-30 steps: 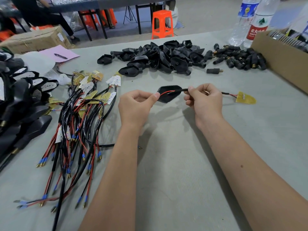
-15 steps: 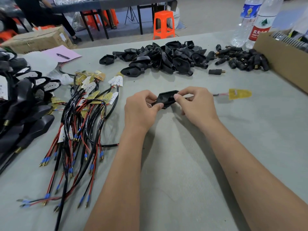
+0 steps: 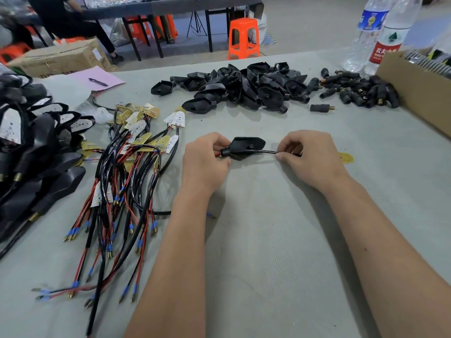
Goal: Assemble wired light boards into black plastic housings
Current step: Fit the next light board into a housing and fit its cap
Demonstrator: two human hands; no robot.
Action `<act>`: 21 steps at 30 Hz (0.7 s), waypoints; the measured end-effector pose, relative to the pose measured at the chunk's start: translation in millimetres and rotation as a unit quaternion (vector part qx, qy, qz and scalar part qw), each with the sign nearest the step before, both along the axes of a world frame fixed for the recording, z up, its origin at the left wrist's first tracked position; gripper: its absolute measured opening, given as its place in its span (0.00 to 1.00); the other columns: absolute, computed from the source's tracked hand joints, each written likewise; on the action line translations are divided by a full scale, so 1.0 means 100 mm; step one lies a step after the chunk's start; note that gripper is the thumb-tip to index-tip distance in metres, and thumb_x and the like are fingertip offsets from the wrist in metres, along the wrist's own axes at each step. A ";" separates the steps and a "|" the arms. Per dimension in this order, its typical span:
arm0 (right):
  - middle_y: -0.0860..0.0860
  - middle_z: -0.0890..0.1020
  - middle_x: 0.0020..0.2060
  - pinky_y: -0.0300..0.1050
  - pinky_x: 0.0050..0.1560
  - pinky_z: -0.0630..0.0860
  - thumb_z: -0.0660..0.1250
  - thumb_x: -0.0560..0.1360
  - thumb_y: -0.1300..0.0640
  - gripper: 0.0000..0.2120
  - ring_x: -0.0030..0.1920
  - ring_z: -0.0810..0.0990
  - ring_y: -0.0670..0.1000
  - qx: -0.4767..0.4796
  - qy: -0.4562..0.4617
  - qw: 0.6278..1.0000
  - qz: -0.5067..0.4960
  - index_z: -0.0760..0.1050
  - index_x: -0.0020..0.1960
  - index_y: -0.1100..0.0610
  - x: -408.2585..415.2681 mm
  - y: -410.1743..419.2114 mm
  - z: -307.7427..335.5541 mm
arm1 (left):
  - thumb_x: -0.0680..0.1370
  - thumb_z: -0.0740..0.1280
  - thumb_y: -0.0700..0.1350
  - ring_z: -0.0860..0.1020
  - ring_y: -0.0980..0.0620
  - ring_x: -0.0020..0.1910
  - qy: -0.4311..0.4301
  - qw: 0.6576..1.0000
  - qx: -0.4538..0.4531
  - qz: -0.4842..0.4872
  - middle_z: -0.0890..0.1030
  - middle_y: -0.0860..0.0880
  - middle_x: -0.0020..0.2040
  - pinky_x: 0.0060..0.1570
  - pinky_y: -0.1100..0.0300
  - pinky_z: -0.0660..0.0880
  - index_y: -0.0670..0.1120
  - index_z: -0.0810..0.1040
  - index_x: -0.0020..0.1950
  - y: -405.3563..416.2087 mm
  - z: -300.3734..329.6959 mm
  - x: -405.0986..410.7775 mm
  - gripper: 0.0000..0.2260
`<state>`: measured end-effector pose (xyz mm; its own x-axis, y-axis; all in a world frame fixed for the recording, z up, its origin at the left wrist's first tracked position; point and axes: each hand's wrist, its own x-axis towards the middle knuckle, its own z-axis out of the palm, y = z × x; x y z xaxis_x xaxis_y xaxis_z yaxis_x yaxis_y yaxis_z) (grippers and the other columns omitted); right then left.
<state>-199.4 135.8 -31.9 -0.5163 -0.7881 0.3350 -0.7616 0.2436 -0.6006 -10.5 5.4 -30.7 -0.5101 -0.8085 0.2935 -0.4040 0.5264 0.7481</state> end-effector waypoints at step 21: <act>0.56 0.78 0.59 0.58 0.62 0.67 0.60 0.81 0.37 0.19 0.66 0.67 0.61 0.122 0.051 0.978 -0.163 0.82 0.57 0.49 -0.07 0.06 0.03 | 0.72 0.78 0.38 0.82 0.56 0.44 -0.044 0.999 0.005 0.024 0.84 0.51 0.44 0.47 0.64 0.77 0.45 0.85 0.47 -0.09 0.05 0.16 0.07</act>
<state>-206.7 141.3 -29.3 -0.7279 -0.6494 0.2203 -0.6716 0.6102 -0.4202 5.2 -3.6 -25.9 -0.4943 -0.8352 0.2412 -0.4932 0.4979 0.7134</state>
